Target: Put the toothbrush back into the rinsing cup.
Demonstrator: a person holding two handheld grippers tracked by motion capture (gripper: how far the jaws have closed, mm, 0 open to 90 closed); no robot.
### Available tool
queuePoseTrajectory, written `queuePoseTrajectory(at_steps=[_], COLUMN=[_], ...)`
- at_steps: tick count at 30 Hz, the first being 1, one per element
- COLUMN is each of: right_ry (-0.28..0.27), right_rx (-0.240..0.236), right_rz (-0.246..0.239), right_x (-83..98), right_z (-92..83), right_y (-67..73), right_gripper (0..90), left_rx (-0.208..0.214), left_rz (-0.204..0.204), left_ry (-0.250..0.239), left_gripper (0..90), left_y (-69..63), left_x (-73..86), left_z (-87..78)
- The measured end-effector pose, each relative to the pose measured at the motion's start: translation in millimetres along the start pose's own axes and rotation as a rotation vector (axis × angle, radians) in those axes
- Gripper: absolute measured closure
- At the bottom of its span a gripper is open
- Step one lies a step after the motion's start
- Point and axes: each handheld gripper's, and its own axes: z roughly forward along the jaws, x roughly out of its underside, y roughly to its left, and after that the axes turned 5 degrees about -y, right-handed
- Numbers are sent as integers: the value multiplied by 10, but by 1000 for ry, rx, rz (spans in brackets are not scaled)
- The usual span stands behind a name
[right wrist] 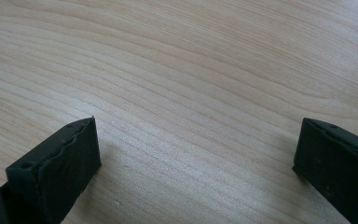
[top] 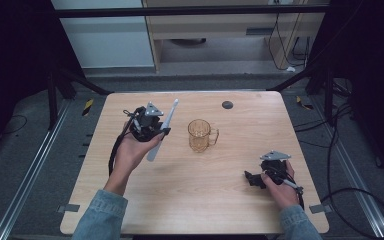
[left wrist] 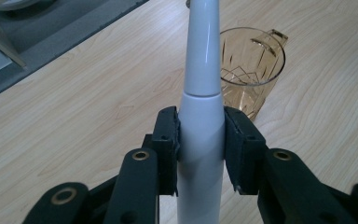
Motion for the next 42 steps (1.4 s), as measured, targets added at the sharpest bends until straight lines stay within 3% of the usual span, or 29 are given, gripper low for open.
queuePoseTrajectory(at_steps=[16, 20, 34, 42], right_ry=[5, 1, 2, 4], right_rx=[-6, -1, 2, 0], right_rz=[9, -11, -7, -3], right_x=[-8, -8, -10, -12], right_z=[-3, 11, 12, 10], right_y=[4, -6, -2, 0], right_gripper=[4, 3, 4, 4], left_rx=[9, 9, 58, 45], left_rz=[21, 36, 17, 14], left_ry=[-9, -12, -26, -57], left_gripper=[673, 673, 673, 673], left_y=[-47, -77, -90, -51], left_x=[-316, -404, -685, -858], left_z=[129, 157, 322, 280])
